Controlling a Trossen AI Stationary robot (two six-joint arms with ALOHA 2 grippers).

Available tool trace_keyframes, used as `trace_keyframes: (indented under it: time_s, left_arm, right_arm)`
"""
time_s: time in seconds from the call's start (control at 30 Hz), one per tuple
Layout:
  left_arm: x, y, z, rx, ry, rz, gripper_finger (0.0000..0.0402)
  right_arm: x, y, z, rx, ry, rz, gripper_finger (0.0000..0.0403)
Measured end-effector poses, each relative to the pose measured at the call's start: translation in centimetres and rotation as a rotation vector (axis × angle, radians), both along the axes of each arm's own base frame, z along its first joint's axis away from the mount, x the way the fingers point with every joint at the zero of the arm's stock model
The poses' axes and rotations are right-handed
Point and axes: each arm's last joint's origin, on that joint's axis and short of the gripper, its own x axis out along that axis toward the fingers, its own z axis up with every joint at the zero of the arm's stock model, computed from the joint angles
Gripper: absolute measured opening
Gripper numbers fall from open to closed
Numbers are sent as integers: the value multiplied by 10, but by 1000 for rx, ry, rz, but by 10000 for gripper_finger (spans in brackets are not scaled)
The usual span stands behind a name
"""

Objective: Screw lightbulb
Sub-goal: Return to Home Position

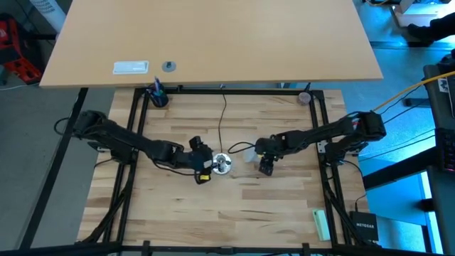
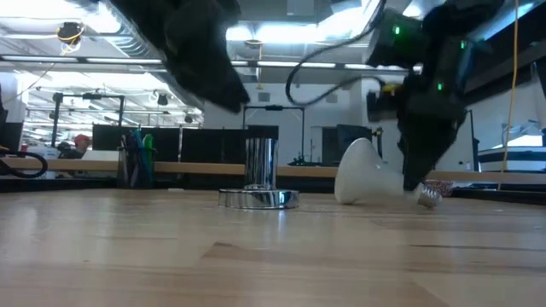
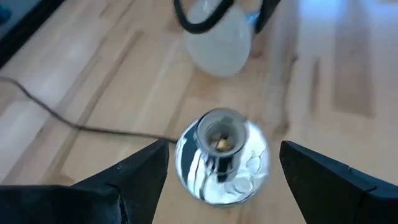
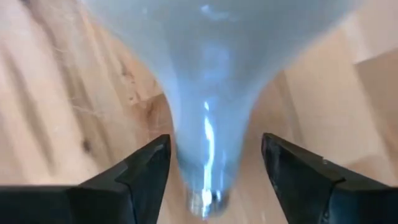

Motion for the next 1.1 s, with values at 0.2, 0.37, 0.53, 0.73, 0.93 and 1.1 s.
trace_keyframes:
  time_s: [0.2,0.37,0.53,0.73,0.93,1.1]
  left_arm:
    - [-13,-1,30,20,-88,-53,296]
    - [-30,6,40,80,-134,-102,296]
    - [-58,12,36,90,-281,-178,296]
    - [-107,25,18,69,-431,-162,296]
    - [-138,36,10,100,-491,-67,296]
    - [-143,36,11,42,-533,-73,296]
  right_arm:
    - [-8,-1,34,-10,-66,-40,256]
    - [-22,-1,62,-21,-176,-10,257]
    - [-39,-3,95,-148,-423,61,257]
    - [-67,-4,101,-223,-840,90,257]
    - [-93,-8,76,-313,-883,-11,257]
    - [-95,-6,72,-261,-883,56,257]
